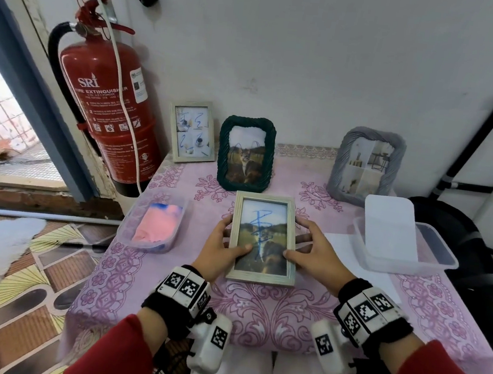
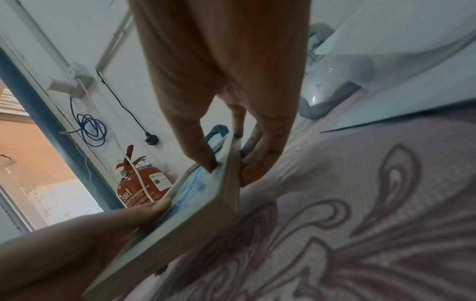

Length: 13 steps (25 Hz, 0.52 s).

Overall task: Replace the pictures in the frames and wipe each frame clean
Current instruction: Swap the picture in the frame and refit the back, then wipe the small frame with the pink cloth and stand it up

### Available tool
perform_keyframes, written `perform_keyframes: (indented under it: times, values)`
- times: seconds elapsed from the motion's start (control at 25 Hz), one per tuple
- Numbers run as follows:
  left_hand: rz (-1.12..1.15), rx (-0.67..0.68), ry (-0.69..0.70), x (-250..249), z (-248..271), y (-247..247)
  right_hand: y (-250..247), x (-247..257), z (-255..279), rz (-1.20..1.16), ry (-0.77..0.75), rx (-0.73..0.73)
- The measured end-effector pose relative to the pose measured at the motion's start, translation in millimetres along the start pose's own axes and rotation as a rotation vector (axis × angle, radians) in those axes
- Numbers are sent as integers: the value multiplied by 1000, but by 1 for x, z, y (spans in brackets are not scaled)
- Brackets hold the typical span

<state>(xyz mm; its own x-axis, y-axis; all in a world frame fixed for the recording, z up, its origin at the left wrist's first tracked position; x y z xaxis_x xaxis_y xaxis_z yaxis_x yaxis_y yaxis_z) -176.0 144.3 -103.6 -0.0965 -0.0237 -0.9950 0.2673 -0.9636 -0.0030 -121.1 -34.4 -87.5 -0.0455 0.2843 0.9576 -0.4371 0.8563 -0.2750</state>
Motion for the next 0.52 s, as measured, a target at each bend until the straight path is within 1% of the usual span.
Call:
perform_keyframes:
  times: [0.08, 0.16, 0.28, 0.4, 0.52]
  values:
    - [-138, 82, 2, 3, 0, 5, -3, -7, -1, 42, 25, 5]
    - [-214, 121, 16, 4, 0, 7, -4, -14, -2, 57, 50, 20]
    - [-325, 105, 25, 5, -3, 4, -2, -23, -2, 33, 85, 41]
    - [-482, 77, -5, 12, -8, -2, -2, -24, -5, 118, 58, 47]
    - [-588, 55, 19, 14, -10, -8, -1, -25, -7, 168, 65, 59]
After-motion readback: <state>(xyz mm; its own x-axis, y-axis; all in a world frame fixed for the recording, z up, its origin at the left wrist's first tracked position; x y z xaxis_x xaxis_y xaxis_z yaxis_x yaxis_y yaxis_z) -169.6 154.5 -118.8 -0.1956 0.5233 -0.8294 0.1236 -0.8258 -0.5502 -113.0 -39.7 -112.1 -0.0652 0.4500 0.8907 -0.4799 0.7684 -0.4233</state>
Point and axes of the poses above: each hand's wrist, its own z-axis away from the middle knuckle, its own y-axis out of the palm, x = y × z, the point moved 10 cm from there along -z, towards the middle knuckle, and after that the axes turned 1 degree about z, right-handed, at the moved point
